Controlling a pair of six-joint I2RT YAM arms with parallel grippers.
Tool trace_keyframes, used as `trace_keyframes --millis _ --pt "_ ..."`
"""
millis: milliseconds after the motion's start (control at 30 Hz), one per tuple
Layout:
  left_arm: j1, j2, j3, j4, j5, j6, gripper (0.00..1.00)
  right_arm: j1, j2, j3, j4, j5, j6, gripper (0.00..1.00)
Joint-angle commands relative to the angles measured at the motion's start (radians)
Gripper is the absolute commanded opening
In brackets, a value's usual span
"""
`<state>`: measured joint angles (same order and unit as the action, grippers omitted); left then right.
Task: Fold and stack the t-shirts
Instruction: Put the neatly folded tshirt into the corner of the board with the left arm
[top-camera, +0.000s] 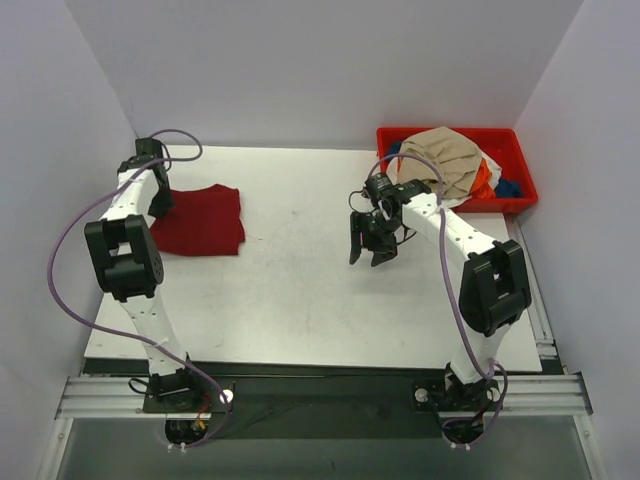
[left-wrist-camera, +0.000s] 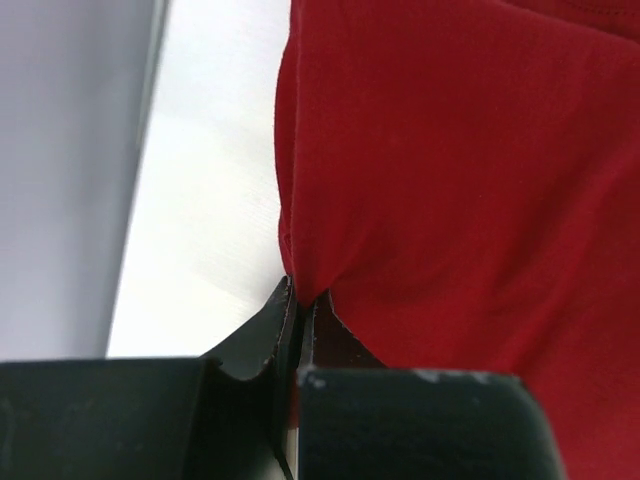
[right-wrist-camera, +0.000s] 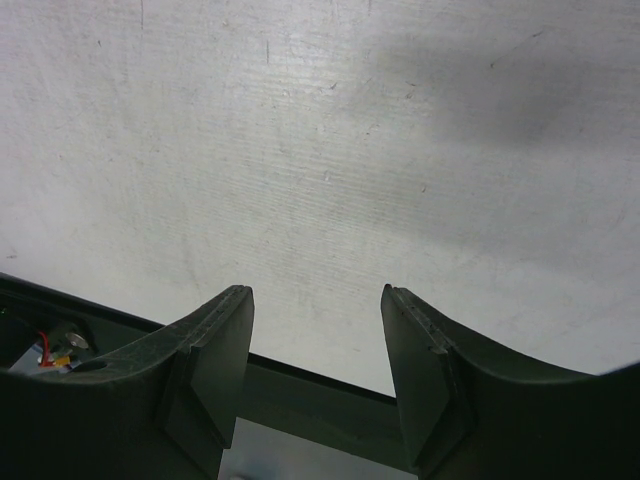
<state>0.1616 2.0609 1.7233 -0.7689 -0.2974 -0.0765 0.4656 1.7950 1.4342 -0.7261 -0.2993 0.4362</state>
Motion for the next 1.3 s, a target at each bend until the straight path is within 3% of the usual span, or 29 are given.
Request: trace_keyframes --millis 0,167,200,233,267,467,667,800,1033,1133,1267 --pt "0.041 0.018 0.126 -0.044 -0.071 0.047 0.00 0.002 -0.074 0.015 -0.062 0.022 0.006 0.54" --pt "0.091 0.022 0.189 -0.056 -0.077 0.047 0.01 0.002 -0.092 -0.004 -0.065 0.028 0.010 0.54" --pt "0.098 0.024 0.199 -0.059 -0.069 0.043 0.07 0.002 -0.097 -0.006 -0.064 0.029 0.013 0.54" --pt "0.105 0.022 0.212 -0.066 -0.063 0.040 0.32 0.002 -0.098 -0.009 -0.065 0.029 0.013 0.54" --pt "0.111 0.024 0.214 -0.067 -0.057 0.035 0.41 0.001 -0.098 -0.009 -0.065 0.029 0.012 0.54" --pt "0.111 -0.034 0.179 -0.058 -0.059 0.015 0.67 0.008 -0.109 -0.006 -0.062 0.035 0.015 0.54" --pt "0.056 -0.178 0.081 -0.029 0.020 -0.011 0.68 0.013 -0.140 -0.023 -0.056 0.060 0.019 0.54" --pt "-0.043 -0.312 -0.069 0.017 0.015 -0.032 0.70 0.024 -0.190 -0.047 -0.036 0.094 0.019 0.54" --pt "-0.299 -0.568 -0.292 0.069 0.003 -0.150 0.73 0.039 -0.330 -0.185 0.056 0.169 0.052 0.55" --pt "-0.422 -0.671 -0.355 0.089 0.004 -0.201 0.82 0.050 -0.410 -0.257 0.091 0.227 0.070 0.55" --pt "-0.631 -0.787 -0.436 0.085 -0.023 -0.264 0.85 0.057 -0.529 -0.365 0.122 0.296 0.084 0.55"
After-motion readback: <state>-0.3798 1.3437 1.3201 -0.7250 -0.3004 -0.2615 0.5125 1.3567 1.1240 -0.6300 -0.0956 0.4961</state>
